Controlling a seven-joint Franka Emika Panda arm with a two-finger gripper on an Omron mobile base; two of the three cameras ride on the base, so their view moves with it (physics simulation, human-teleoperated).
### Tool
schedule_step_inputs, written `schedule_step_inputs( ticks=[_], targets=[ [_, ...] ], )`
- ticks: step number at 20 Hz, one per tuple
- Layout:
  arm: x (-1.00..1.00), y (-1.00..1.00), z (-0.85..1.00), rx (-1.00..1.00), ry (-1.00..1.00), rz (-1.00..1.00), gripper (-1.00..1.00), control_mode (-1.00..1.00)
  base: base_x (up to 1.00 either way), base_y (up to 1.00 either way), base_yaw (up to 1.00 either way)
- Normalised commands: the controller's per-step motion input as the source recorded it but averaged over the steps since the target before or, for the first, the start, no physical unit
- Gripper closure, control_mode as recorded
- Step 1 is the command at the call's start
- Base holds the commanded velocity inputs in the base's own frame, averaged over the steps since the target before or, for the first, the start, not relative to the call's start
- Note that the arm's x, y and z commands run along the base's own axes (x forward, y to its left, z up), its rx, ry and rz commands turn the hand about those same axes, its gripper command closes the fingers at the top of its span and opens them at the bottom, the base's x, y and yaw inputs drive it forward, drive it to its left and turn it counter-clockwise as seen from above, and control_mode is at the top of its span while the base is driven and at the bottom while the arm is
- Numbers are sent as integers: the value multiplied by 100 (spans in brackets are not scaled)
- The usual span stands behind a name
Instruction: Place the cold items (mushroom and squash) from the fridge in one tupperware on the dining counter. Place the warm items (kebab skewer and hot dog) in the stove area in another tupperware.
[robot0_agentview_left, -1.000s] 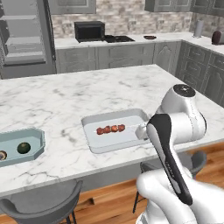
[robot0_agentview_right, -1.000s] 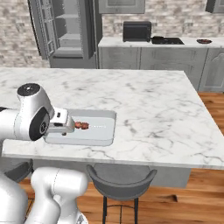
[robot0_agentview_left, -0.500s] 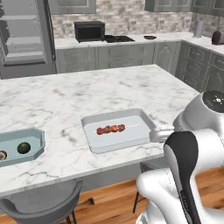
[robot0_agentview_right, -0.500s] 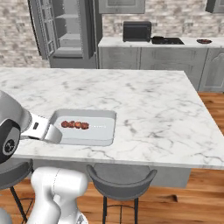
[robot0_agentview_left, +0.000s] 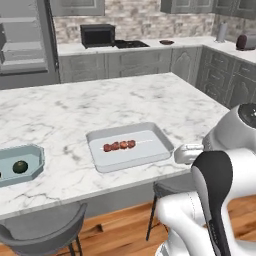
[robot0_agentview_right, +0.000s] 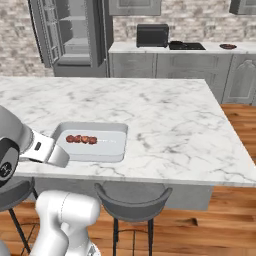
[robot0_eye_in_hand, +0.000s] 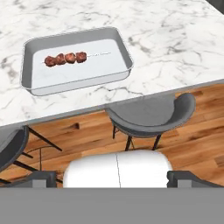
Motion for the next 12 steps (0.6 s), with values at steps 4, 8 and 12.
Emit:
schedule_step_inputs(
  ticks=[4, 8, 12],
  targets=[
    [0, 0, 0, 0, 0, 0, -100, 100, -57, -99, -15],
    [0, 0, 0, 0, 0, 0, -100, 100, -40, -100, -11],
    [0, 0, 0, 0, 0, 0, -100, 100, -29, -100, -8]
  ],
)
